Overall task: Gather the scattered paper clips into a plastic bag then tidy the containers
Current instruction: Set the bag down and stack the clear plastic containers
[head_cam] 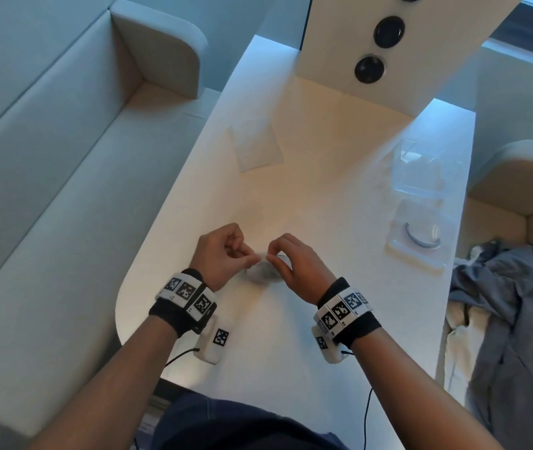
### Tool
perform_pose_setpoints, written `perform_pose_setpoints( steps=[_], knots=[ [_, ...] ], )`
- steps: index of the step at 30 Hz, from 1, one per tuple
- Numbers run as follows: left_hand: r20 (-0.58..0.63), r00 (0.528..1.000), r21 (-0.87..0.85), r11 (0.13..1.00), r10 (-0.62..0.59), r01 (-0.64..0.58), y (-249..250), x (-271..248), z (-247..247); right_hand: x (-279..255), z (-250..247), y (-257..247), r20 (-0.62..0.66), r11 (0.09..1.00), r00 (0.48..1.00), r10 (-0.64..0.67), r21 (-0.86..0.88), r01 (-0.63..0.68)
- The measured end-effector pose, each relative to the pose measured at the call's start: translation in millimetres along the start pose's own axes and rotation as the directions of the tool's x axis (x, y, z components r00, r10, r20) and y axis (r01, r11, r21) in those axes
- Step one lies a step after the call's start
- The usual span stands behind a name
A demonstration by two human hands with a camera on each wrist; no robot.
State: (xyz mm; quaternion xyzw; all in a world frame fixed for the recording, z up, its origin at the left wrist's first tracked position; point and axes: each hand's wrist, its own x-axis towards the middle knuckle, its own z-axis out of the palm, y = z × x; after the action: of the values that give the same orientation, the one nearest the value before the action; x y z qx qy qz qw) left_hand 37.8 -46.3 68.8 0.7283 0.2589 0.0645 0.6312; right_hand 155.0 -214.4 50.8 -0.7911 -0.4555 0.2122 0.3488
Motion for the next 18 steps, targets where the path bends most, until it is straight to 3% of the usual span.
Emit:
perform_pose_setpoints(
  steps=[4,8,12,15,18],
  knots=[
    [-0.019,0.998,-0.110,0.992,-0.064,0.061,-5,5,-21,-6,-9,8,-0.010,0.995,0.997,0.075,0.062,-0.074],
    [0.019,0.985,-0.096,0.980,-0.174,0.175,-5,15,-40,-5,-15,9,0.159,0.942,0.962,0.220,0.221,-0.252],
    [0.019,0.953,-0.089,0.948,-0.304,0.304,-22,44,-44,13,-9,30,0.201,0.906,0.925,0.321,0.220,-0.362],
    [-0.104,0.956,0.100,0.953,-0.276,0.286,-37,79,-30,37,-2,52,0.182,0.869,0.888,0.422,0.197,-0.454],
    [-0.153,0.967,0.426,0.869,-0.204,0.250,-46,114,-16,57,-20,90,0.052,0.847,0.858,0.512,0.134,-0.514]
  ],
)
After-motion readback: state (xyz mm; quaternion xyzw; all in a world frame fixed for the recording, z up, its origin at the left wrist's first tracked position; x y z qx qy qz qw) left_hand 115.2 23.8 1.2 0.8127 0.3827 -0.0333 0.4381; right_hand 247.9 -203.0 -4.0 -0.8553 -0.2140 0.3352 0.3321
